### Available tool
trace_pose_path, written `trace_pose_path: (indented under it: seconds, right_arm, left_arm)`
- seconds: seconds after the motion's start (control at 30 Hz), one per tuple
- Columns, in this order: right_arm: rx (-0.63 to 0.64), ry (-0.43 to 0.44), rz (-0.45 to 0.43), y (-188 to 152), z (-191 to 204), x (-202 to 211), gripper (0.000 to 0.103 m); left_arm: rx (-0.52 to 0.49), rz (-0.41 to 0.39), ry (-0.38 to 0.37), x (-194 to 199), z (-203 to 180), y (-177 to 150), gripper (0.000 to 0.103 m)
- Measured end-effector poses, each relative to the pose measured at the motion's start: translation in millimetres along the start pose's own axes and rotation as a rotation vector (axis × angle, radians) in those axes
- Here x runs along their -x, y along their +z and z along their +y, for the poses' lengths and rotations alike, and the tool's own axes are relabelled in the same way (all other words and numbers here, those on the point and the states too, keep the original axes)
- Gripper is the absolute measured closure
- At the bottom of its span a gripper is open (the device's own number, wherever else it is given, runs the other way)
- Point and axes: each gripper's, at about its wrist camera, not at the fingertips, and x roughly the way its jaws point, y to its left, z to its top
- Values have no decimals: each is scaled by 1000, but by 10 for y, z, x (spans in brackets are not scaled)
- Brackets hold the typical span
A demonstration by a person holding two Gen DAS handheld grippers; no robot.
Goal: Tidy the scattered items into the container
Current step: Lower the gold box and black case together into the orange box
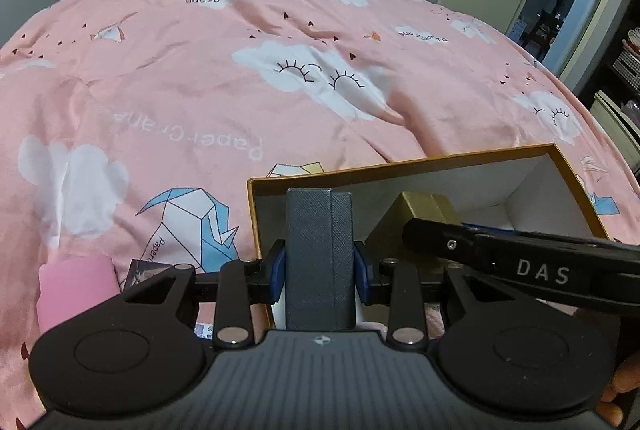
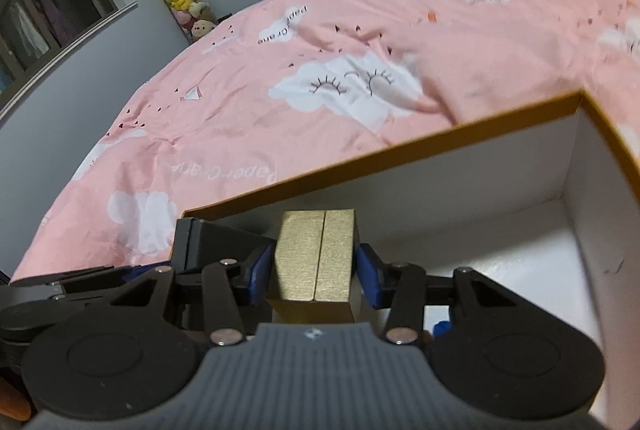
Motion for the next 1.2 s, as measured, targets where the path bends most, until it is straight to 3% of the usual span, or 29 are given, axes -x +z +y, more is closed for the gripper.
trace_pose_path:
  seconds: [0.2,0.53,0.77,0.97,1.2]
  right_arm:
    - [-21,-16,41,-41,-18,-145,54]
    - [-48,-1,66,-47,-30,-208,54]
    - [-8,-21,68,-41,99,-302,54]
    - [26,-27,89,-52,272,-410,54]
    - [71,-45,107,-101,409,-494,54]
  left_arm:
    - [3,10,11,10,-12,20,63]
    - [36,15,-52,90,42,3,56]
    - [74,-67,-86,418,189,-23,55]
    - [138,-79,-73,510,405,-78,64]
    - [156,-43,-64,430,503,-162,65]
